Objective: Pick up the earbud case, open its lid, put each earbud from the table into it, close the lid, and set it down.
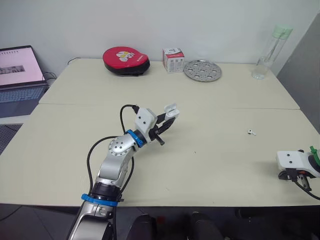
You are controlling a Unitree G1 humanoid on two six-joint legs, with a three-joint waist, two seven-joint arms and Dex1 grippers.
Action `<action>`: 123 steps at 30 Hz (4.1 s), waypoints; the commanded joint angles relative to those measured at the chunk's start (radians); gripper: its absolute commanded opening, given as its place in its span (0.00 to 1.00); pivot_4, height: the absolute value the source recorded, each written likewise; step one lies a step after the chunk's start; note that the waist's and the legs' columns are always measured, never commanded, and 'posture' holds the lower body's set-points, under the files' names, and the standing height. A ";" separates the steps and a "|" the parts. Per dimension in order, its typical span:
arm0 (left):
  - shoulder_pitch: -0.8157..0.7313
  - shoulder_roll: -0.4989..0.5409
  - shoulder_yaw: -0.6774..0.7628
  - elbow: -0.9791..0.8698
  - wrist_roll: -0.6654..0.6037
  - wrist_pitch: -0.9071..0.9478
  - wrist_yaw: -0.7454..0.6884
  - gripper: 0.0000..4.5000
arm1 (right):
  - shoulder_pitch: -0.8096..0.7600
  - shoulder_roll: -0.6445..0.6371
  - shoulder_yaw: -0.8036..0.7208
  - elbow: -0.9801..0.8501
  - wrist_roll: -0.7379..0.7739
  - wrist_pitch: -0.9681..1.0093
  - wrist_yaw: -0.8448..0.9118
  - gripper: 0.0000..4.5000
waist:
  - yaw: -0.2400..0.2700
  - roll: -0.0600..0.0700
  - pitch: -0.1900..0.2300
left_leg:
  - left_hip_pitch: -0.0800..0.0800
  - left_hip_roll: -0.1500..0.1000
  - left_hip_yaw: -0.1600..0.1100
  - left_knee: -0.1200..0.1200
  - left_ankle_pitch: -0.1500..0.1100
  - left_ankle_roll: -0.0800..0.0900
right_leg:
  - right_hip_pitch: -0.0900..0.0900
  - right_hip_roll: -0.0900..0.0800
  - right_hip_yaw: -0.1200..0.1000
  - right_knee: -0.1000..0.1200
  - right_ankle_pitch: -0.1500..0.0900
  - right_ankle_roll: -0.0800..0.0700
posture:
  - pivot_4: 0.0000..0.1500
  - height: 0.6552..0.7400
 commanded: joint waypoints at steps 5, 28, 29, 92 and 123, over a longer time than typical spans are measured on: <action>-0.018 0.001 -0.005 -0.025 -0.003 -0.014 -0.008 0.17 | -0.027 0.031 -0.039 -0.021 0.058 0.119 0.014 0.00 | -0.007 0.000 0.000 | 0.001 0.000 0.000 0.000 0.000 0.000 | 0.000 0.000 0.000 0.000 0.001 -0.002 | 1.00 1.00; -0.011 -0.002 -0.021 -0.020 0.008 -0.019 -0.014 0.17 | -0.038 -0.008 -0.017 0.052 -0.001 0.011 -0.016 0.74 | -0.014 0.002 0.000 | 0.000 0.000 0.000 0.000 0.000 0.000 | -0.001 0.000 0.000 0.000 0.000 0.000 | 1.00 1.00; -0.010 -0.001 -0.020 -0.022 0.008 -0.018 -0.013 0.17 | -0.045 -0.003 -0.012 0.061 -0.006 0.004 -0.016 0.74 | -0.014 0.002 0.000 | 0.000 0.000 0.000 0.000 0.000 0.000 | 0.000 0.000 0.000 0.000 0.000 0.000 | 1.00 1.00; -0.173 -0.179 -0.018 0.048 -0.014 -0.082 0.074 0.17 | -0.337 1.133 -0.282 -0.639 0.739 0.806 -1.127 0.08 | -0.019 0.005 -0.001 | -0.007 0.000 -0.006 0.000 -0.003 -0.001 | -0.004 0.002 -0.003 0.001 0.002 -0.003 | 1.00 1.00; -0.130 -0.115 -0.003 0.047 -0.015 -0.065 0.030 0.17 | -0.315 0.345 -0.203 -0.022 0.540 0.453 -0.532 0.51 | -0.019 0.005 0.000 | -0.007 -0.001 -0.005 -0.002 -0.004 0.000 | -0.004 0.002 -0.001 -0.002 -0.001 0.002 | 1.00 1.00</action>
